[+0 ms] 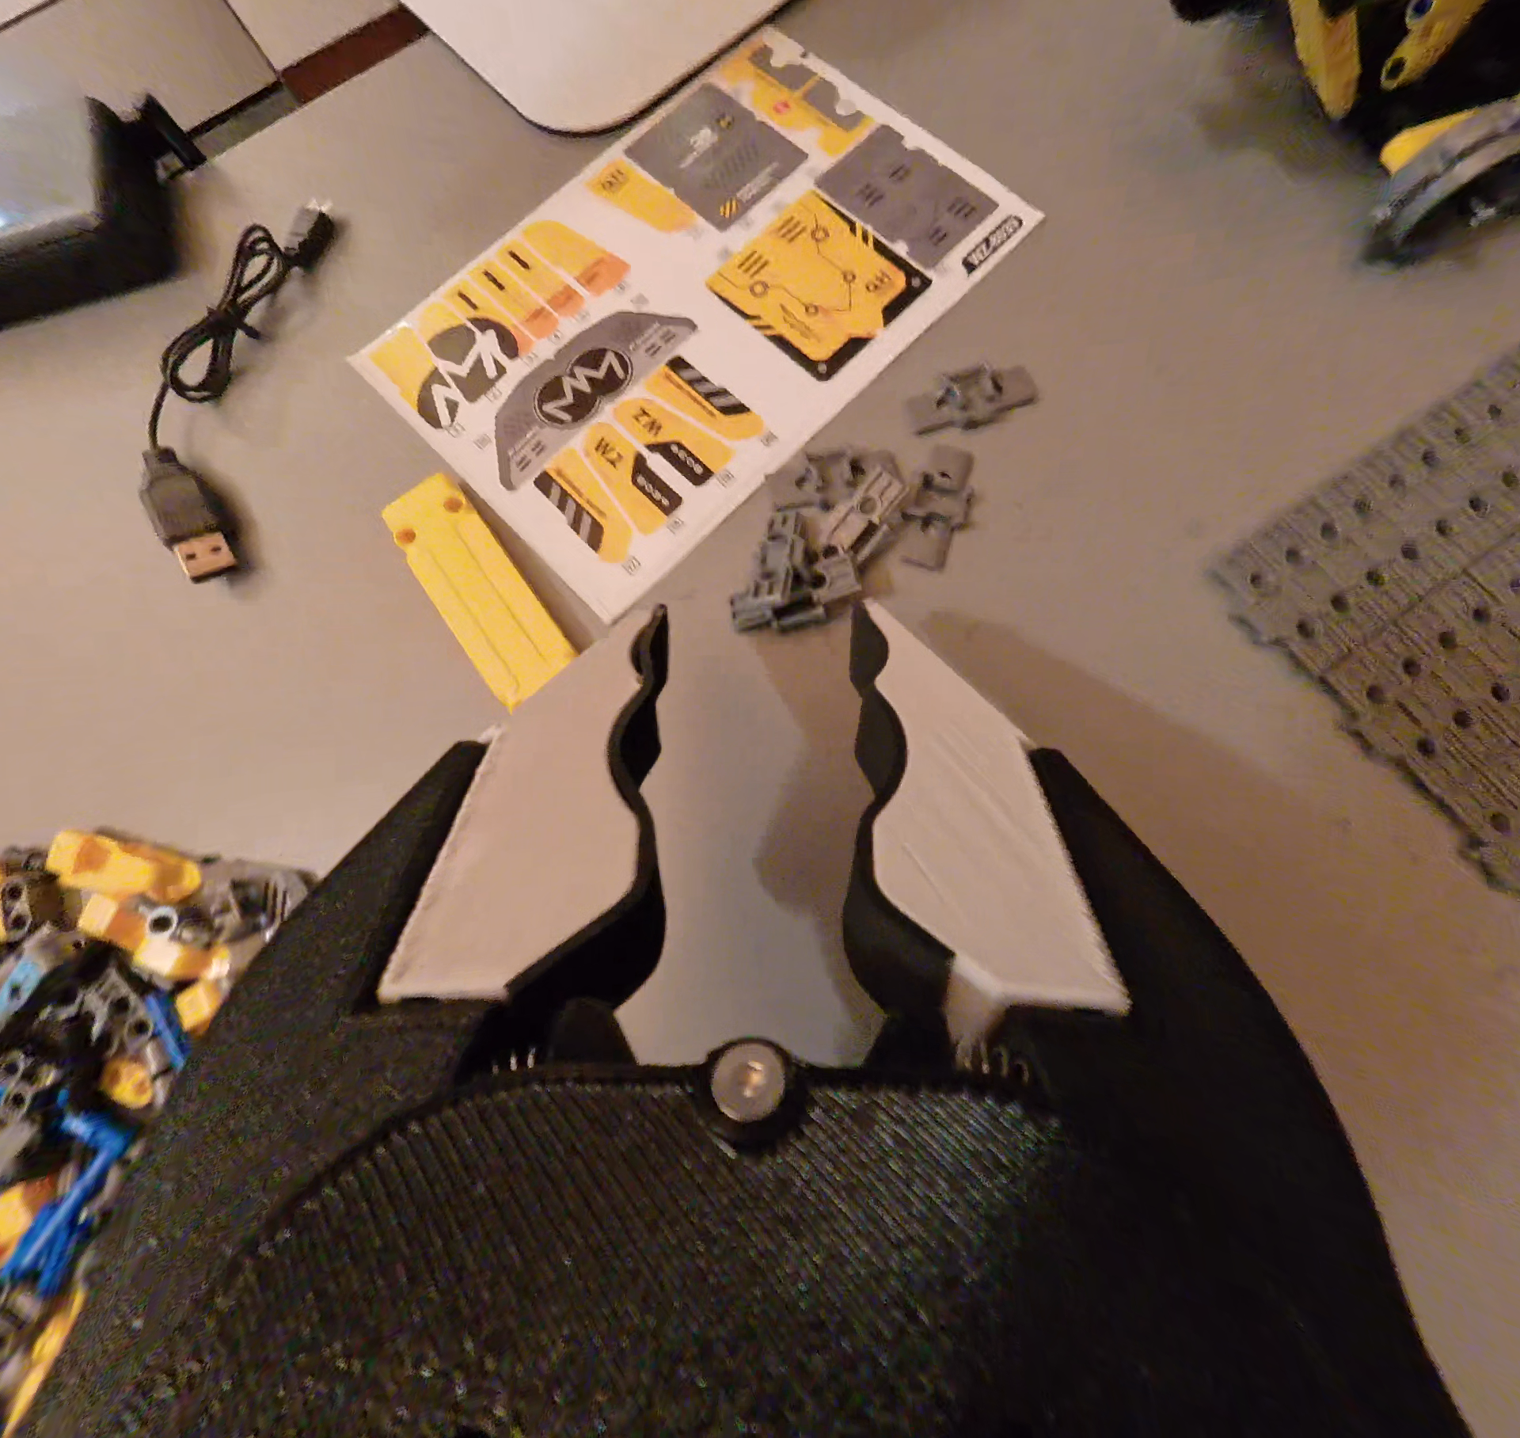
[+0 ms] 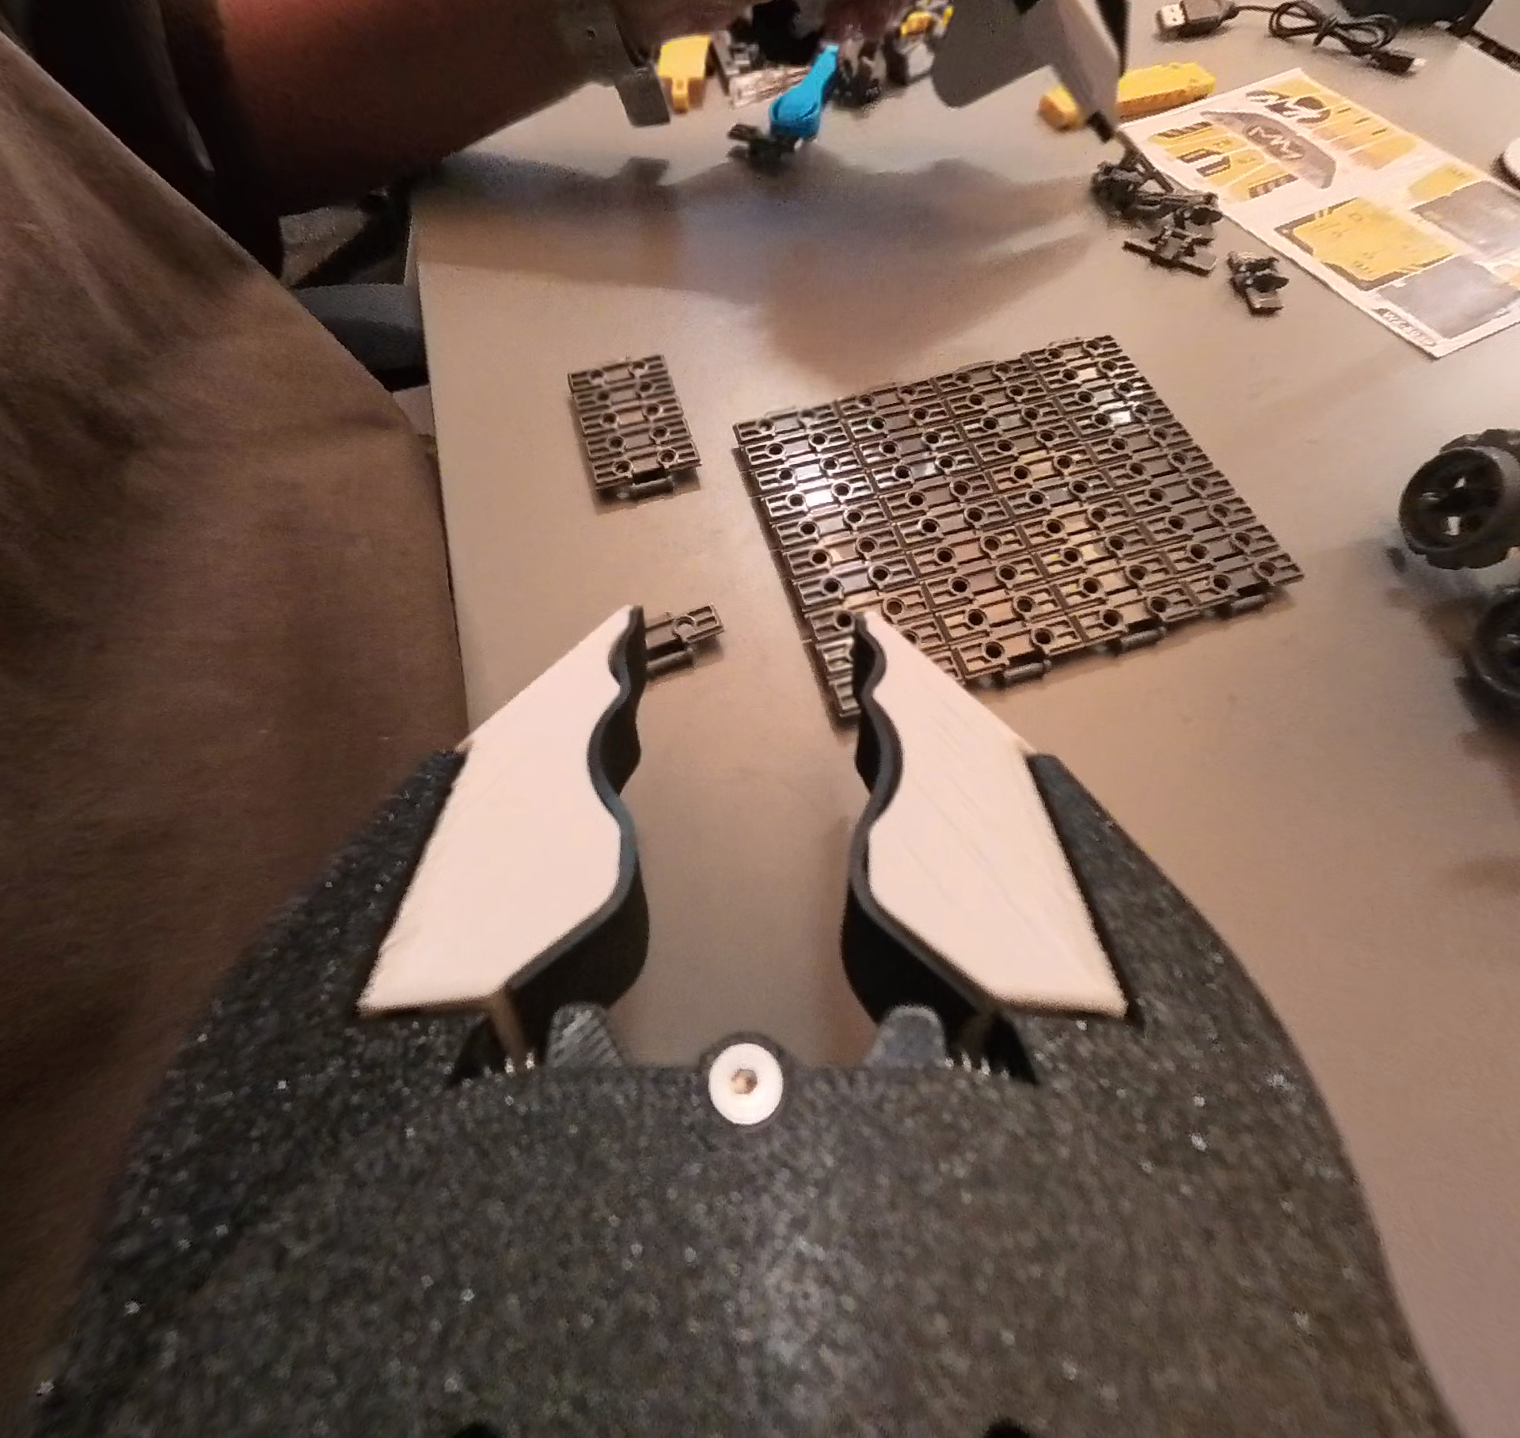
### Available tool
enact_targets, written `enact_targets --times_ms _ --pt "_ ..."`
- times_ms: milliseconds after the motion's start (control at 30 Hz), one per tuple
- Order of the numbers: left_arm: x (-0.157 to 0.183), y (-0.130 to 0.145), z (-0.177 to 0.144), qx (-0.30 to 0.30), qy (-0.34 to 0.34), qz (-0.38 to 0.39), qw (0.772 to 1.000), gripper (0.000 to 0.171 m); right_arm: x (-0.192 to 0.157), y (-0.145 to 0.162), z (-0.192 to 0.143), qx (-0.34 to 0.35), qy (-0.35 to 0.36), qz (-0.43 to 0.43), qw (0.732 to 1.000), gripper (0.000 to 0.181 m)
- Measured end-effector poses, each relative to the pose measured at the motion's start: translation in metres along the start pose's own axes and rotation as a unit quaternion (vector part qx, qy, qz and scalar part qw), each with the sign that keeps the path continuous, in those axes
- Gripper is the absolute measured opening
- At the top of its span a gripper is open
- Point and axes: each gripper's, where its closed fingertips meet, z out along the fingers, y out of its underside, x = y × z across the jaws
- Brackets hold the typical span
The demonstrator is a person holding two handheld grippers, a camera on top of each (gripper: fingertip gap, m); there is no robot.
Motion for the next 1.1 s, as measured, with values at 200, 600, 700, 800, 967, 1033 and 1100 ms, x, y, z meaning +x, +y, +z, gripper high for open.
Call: enact_targets --times_ms 200,600,700,800,967,1033,1100 --pt "0.007 0.001 0.014 -0.008 0.021 0.012 1.000 0.018 0.003 0.005 0.003 -0.008 0.000 0.005 1.000 0.050" --pt "0.052 -0.031 -0.038 0.109 0.029 0.093 0.989 0.006 0.003 0.001 0.002 -0.005 0.012 -0.004 1.000 0.050" --pt "0.110 -0.038 -0.058 0.139 0.102 0.124 0.977 0.006 0.011 0.001 -0.003 -0.003 0.031 0.009 0.999 0.050" --pt "0.175 -0.025 -0.067 0.112 0.166 0.163 0.966 0.006 0.024 0.000 -0.013 0.005 0.057 0.034 0.998 0.049" --pt "0.273 0.013 -0.073 0.055 0.230 0.251 0.939 0.006 0.033 0.005 -0.026 0.011 0.084 0.059 0.995 0.049" --pt "0.301 0.021 -0.076 0.050 0.268 0.267 0.924 0.007 0.030 0.009 -0.027 0.008 0.083 0.061 0.995 0.049" --pt "0.320 0.030 -0.075 0.041 0.305 0.282 0.909 0.007 0.027 0.013 -0.028 0.003 0.082 0.060 0.995 0.049"
